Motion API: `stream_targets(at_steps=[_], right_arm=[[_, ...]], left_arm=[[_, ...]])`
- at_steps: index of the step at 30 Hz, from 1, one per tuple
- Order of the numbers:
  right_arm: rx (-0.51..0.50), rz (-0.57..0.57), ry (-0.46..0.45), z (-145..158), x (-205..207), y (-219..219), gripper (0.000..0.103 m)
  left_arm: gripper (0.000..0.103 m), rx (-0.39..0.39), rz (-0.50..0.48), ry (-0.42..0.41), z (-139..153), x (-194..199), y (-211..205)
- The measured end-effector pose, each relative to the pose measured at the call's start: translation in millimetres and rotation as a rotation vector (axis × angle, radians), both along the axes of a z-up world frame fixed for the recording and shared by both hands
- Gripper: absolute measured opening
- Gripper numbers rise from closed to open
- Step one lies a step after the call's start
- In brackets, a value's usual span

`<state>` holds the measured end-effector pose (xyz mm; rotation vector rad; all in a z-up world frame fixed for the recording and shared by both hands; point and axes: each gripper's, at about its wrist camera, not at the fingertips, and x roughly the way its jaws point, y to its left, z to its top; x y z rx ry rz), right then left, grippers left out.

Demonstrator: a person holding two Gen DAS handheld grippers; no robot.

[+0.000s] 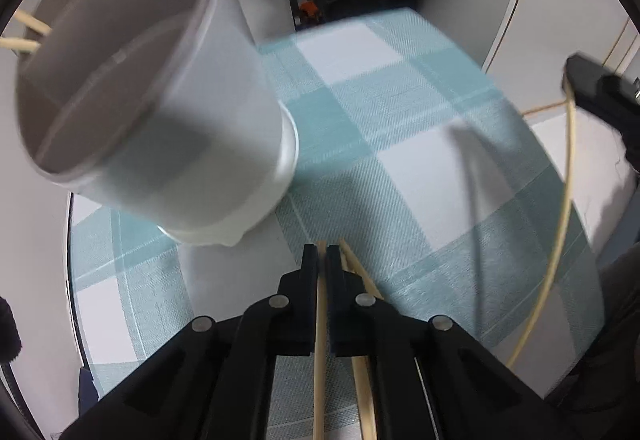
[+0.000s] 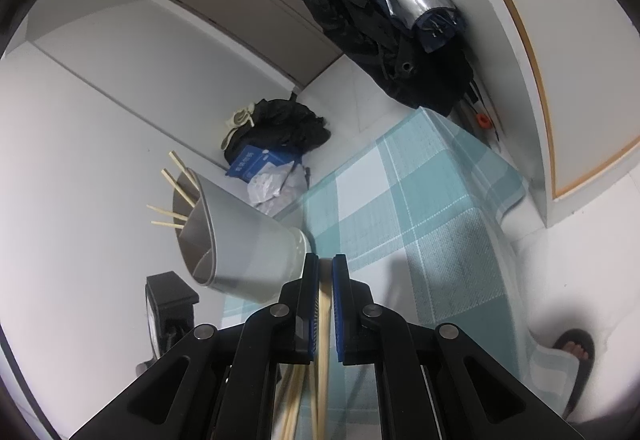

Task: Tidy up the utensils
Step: 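Lift both held chopsticks and carry them above the utensil holder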

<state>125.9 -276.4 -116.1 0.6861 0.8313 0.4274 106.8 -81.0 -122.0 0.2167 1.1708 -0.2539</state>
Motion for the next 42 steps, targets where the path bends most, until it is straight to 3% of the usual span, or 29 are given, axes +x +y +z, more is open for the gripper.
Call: stream_targets(at_steps=[7, 12, 15, 20, 25, 35, 38, 42], right_arm=[[0.002, -0.008, -0.039, 7.2, -6.9, 1.6, 0.006], [-0.062, 0.011, -0.164, 31.8, -25.5, 15.4, 0.006], [-0.15, 0.025, -0.265, 52.8, -40.8, 31.0, 0.006], [-0.234, 0.046, -0.367, 74.2, -57.8, 51.8, 0.006], [-0.283, 0.068, -0.409, 79.5, -70.2, 69.1, 0.005], [-0.361, 0.065, -0.443, 91.3, -85.6, 89.5, 0.005], [-0.426, 0.057, -0.475, 100.0, -90.5, 96.0, 0.005], [-0.424, 0.055, -0.488, 108.0, -92.2, 97.2, 0.005]], left_arm=[[0.0, -0.081, 0.045, -0.099, 43.6, -15.5, 13.0], [0.0, -0.15, 0.084, -0.195, 83.4, -19.3, 43.1], [0.0, -0.19, 0.122, -0.248, 97.5, -32.0, 58.8], [0.0, -0.261, 0.197, -0.293, 100.9, -26.4, 71.1], [0.0, -0.307, 0.238, -0.345, 109.8, -39.4, 76.9], [0.0, -0.333, 0.237, -0.39, 120.1, -54.5, 83.2], [0.0, -0.322, 0.235, -0.396, 123.9, -57.1, 80.1], [0.0, -0.327, 0.21, -0.399, 130.7, -58.0, 76.4]])
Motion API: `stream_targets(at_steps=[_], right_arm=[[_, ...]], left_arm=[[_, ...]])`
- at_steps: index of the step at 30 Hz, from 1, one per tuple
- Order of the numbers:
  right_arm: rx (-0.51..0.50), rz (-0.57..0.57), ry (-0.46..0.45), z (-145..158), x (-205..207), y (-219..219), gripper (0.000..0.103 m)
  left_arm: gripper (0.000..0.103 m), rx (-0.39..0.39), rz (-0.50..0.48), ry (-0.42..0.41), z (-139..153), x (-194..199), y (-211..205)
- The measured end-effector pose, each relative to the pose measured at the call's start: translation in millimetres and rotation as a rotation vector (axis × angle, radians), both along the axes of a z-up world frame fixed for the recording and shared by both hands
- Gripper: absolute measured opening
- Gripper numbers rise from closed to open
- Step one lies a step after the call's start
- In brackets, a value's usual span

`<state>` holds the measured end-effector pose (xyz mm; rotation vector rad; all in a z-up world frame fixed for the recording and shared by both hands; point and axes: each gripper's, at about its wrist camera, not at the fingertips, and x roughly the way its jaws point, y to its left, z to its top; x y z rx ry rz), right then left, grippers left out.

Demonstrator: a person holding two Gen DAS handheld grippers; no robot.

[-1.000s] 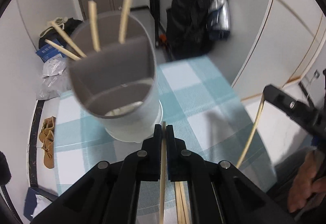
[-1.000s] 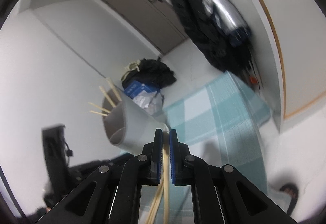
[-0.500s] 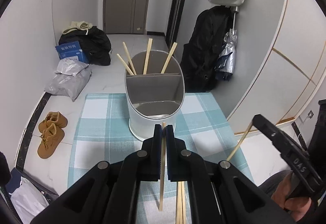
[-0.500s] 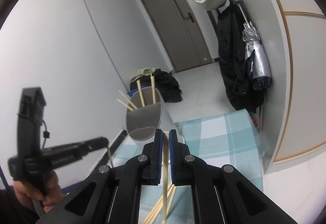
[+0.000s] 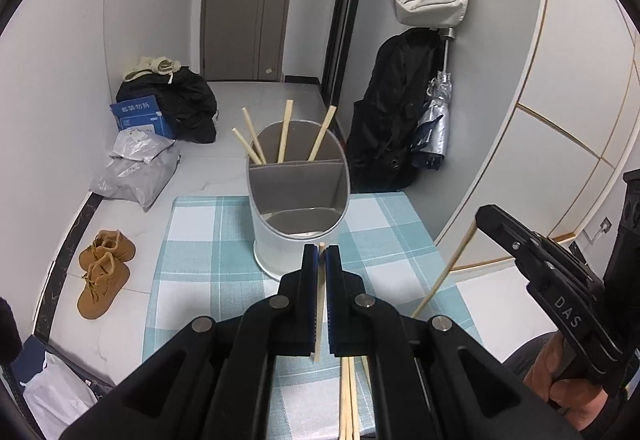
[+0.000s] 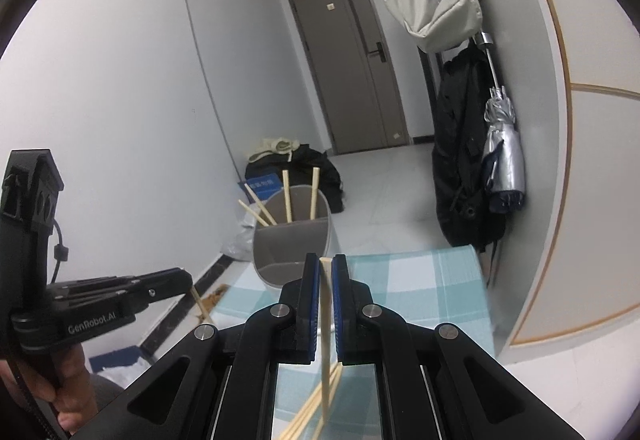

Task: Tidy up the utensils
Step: 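Lift both held chopsticks and carry them above the utensil holder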

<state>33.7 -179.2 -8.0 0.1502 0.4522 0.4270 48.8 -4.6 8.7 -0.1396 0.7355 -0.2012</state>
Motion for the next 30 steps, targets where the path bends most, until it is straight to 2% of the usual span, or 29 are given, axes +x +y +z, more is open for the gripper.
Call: stream_targets(at_steps=[8, 13, 20, 30], right_arm=[[0.012, 0.006, 0.016, 6.6, 9.0, 1.3, 0.005], [0.03, 0.004, 0.023, 13.7, 19.1, -0.6, 0.005], [0.062, 0.018, 0.019, 35.1, 35.7, 2.6, 0.005], [0.063, 0.059, -0.022, 82.1, 68.3, 22.1, 0.005]], left_arm=[[0.0, 0.015, -0.035, 0.0, 13.4, 3.7, -6.4], [0.0, -0.003, -0.048, 0.016, 26.1, 11.0, -7.3], [0.0, -0.01, -0.045, 0.024, 46.8, 24.3, -1.9], [0.0, -0.042, -0.031, -0.015, 91.4, 50.2, 14.2]])
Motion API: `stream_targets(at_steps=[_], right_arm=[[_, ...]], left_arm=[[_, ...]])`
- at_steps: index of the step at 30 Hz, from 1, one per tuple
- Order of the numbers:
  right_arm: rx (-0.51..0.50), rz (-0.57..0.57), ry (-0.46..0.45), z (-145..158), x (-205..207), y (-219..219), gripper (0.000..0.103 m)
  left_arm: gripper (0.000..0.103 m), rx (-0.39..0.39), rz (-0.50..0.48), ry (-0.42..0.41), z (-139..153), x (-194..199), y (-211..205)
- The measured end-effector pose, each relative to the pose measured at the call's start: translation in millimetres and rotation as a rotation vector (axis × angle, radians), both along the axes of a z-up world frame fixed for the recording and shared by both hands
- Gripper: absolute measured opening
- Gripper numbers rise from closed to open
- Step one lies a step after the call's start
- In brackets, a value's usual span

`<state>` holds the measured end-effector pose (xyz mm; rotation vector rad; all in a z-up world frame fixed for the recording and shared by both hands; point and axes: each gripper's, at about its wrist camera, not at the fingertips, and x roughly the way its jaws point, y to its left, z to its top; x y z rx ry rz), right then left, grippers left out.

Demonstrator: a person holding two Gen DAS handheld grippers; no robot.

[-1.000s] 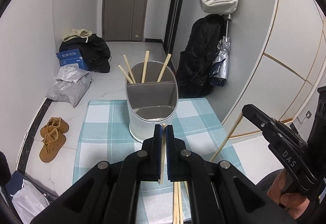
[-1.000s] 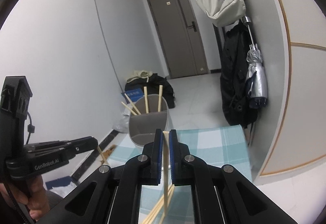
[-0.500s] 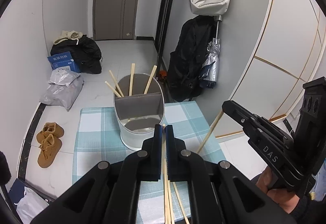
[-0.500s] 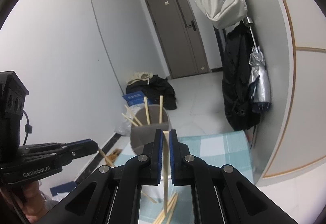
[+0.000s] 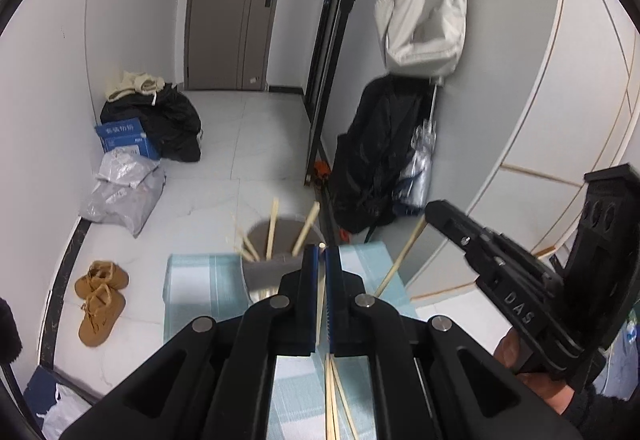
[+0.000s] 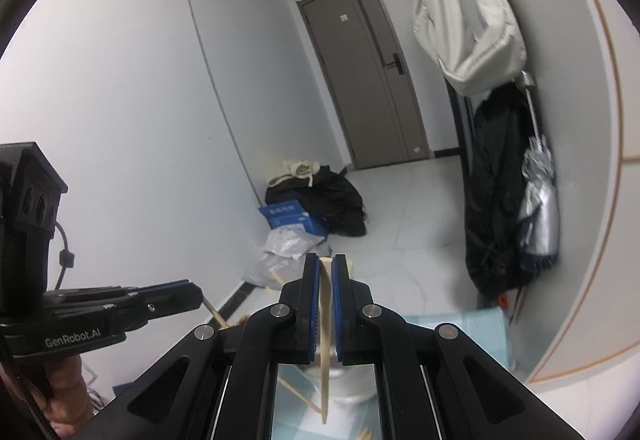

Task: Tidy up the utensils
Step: 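Lift both held chopsticks and carry them above the utensil holder, then lower both chopsticks into the holder and open both tools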

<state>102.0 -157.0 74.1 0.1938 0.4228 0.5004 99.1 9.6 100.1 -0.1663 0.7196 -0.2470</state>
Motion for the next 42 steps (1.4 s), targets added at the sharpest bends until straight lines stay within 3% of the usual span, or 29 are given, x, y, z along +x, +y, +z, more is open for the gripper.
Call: stream_targets(at_steps=[9, 16, 26, 42], right_arm=[[-0.001, 0.025, -0.053, 47.3, 40.7, 21.9, 0.005], [-0.024, 0.028, -0.101, 68.9, 72.0, 41.2, 0.005], [-0.102, 0.057, -0.114, 43.3, 104.4, 65.6, 0.005], [-0.134, 0.104, -0.067, -0.4, 109.8, 68.4, 0.005]], left_arm=[[0.0, -0.01, 0.004, -0.046, 38.3, 37.0, 13.8], [0.0, 0.019, 0.017, -0.038, 36.9, 66.7, 25.7], [0.0, 0.095, -0.009, 0.022, 0.0, 87.2, 30.5], [0.0, 0.078, -0.018, 0.073, -23.1, 98.4, 31.3]])
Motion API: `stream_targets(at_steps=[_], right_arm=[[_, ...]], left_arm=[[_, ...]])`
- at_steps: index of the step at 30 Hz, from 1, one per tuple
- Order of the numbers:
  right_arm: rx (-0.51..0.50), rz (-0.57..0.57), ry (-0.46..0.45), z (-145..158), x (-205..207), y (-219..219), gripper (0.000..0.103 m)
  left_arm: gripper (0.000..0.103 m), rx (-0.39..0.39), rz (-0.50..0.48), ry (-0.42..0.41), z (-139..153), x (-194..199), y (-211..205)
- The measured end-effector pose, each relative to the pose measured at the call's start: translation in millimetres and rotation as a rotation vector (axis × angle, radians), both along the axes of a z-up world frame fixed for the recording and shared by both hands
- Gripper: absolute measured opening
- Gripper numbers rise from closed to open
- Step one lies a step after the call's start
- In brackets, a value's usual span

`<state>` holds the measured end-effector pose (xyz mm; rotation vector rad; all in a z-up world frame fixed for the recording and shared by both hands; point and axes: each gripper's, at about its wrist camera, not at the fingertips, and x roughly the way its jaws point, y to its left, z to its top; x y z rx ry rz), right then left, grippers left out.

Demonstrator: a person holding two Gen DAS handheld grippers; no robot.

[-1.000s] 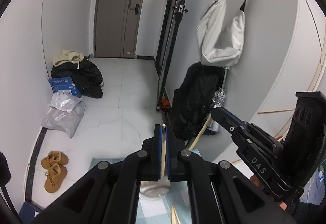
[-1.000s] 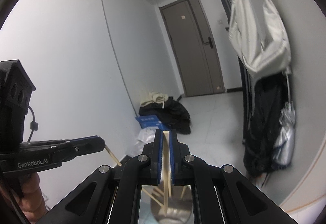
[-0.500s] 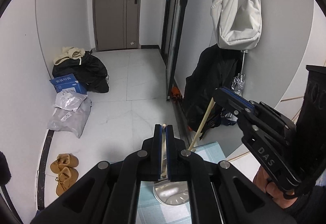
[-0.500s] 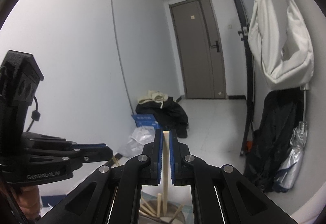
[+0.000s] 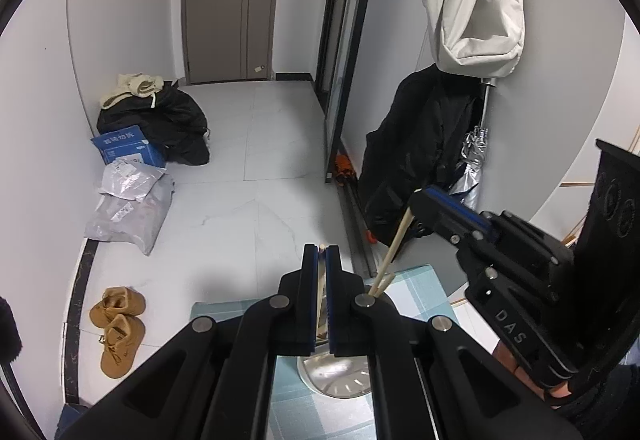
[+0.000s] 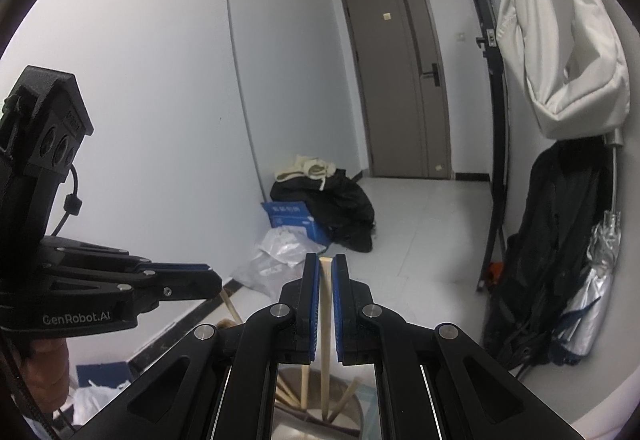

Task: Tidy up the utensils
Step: 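Lower both chopsticks into the holder and open both tools, then pull both open tools back toward the remaining chopsticks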

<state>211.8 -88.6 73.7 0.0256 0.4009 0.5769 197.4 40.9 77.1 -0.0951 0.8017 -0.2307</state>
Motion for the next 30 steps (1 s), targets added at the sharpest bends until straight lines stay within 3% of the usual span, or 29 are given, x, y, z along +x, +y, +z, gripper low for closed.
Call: stream_targets(at_steps=[6, 12, 19, 23, 26, 30], right_arm=[[0.012, 0.018, 0.062, -15.0, 1.5, 0.2, 0.005], [-0.003, 0.032, 0.156, -39.0, 3.1, 0.6, 0.006], [0.022, 0.034, 0.265, -60.0, 8.3, -9.3, 0.009], [0.013, 0.03, 0.278, -60.7, 2.0, -14.8, 0.014], [0.036, 0.008, 0.256, -55.5, -11.2, -25.0, 0.025], [0.07, -0.043, 0.231, -49.0, -27.6, -47.3, 0.036]], left_arm=[[0.0, 0.024, 0.005, 0.002, -17.6, -0.2, -8.1], [0.0, -0.034, 0.008, 0.055, -37.3, 0.4, -6.2], [0.0, -0.041, 0.023, 0.104, -49.4, -3.8, -8.9], [0.012, -0.046, 0.044, 0.1, -49.6, -13.6, -8.8], [0.028, -0.049, 0.074, 0.074, -45.5, -23.5, -6.9], [0.039, -0.034, 0.11, 0.034, -37.2, -37.4, -7.8]])
